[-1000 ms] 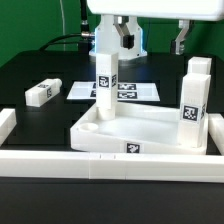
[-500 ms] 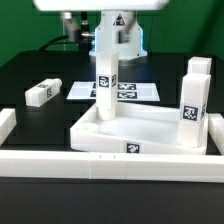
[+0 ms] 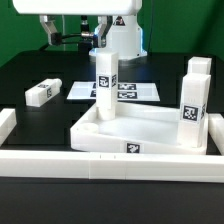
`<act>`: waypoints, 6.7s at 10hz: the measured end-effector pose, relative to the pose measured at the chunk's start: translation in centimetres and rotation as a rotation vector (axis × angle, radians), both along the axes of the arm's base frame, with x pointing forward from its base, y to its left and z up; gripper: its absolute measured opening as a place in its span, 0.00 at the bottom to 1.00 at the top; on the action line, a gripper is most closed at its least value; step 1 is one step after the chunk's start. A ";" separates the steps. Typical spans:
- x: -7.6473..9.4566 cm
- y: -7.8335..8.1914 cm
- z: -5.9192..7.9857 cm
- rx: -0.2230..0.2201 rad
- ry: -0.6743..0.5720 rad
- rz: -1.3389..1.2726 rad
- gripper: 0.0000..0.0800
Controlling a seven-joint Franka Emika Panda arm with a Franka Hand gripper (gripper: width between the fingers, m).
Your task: Assemble desk
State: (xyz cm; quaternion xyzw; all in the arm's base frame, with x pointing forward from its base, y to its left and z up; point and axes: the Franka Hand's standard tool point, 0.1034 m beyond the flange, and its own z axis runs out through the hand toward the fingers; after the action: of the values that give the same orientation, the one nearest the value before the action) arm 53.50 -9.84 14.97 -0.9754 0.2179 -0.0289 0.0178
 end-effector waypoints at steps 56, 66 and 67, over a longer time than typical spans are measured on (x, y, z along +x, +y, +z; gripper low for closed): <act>-13.0 -10.1 -14.1 0.414 0.989 0.116 0.47; -9.5 -8.2 -7.1 0.415 0.939 0.139 0.36; -9.6 -8.4 -7.5 0.410 0.932 0.136 0.36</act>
Offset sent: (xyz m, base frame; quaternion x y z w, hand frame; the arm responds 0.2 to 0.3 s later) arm -0.0340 -0.0457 -0.0575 0.0348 0.0165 0.0019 0.9993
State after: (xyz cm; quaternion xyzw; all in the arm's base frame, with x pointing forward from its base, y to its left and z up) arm 43.91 -18.28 7.50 -0.8733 0.1397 0.4533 0.1114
